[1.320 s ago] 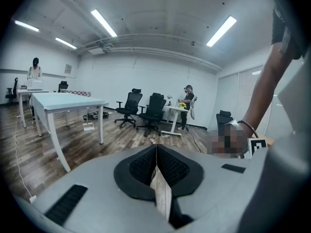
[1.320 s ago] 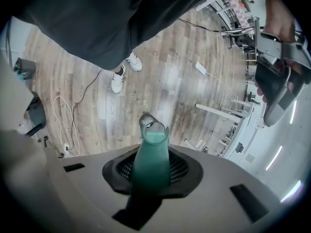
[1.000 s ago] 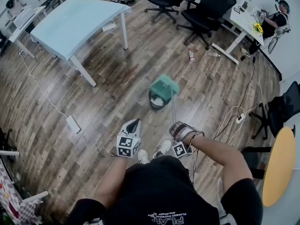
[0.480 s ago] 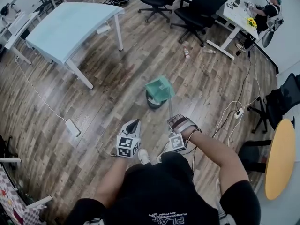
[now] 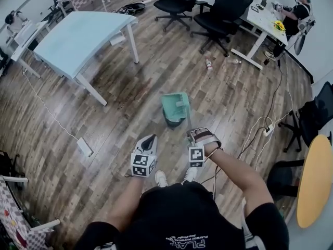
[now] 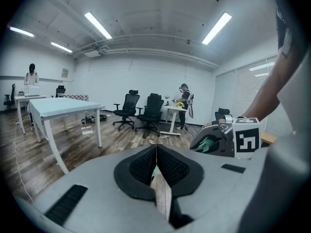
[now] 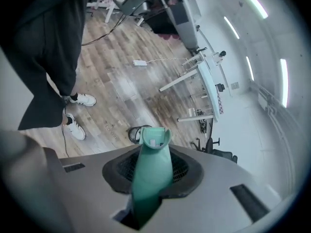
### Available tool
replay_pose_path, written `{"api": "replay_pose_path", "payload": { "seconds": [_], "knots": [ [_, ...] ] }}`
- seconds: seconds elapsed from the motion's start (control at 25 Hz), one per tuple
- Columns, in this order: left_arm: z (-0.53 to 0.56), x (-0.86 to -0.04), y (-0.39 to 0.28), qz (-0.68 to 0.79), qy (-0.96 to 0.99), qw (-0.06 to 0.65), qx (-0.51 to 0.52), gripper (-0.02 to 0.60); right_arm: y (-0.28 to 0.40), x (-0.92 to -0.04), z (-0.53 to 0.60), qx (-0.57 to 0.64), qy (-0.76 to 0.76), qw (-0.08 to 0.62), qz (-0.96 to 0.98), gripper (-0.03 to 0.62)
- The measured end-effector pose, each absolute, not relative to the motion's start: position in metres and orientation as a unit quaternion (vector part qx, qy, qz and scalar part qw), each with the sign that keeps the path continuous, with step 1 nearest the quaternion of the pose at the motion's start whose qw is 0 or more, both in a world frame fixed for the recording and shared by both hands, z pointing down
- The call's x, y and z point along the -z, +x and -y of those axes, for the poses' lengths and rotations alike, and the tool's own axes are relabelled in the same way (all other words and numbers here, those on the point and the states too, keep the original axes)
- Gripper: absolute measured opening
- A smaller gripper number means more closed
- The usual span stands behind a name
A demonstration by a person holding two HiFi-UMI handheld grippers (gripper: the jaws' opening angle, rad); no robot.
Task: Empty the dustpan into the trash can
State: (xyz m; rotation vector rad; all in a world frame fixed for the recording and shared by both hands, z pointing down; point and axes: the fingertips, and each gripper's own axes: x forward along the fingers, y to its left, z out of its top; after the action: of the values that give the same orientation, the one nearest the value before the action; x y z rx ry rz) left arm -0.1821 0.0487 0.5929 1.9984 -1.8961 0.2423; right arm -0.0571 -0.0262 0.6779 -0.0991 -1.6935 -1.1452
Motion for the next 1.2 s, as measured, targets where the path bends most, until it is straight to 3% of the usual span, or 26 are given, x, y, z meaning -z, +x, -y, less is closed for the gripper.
{"api": "replay_pose_path", "payload": {
  "seconds": [0.52, 1.2],
  "knots": [
    [-0.017, -0.585, -0.150, 0.677, 0.707, 0.177, -0.104, 0.023, -0.022, -0.635, 0.110, 0.216, 0.164, 0.467, 0.842, 0.098],
    [0.019, -0.584, -0.122, 0.676, 0.706, 0.177, -0.112, 0.023, 0.049, -0.609, 0.153, -0.090, 0.341, 0.327, 0.877, 0.098]
  ]
}}
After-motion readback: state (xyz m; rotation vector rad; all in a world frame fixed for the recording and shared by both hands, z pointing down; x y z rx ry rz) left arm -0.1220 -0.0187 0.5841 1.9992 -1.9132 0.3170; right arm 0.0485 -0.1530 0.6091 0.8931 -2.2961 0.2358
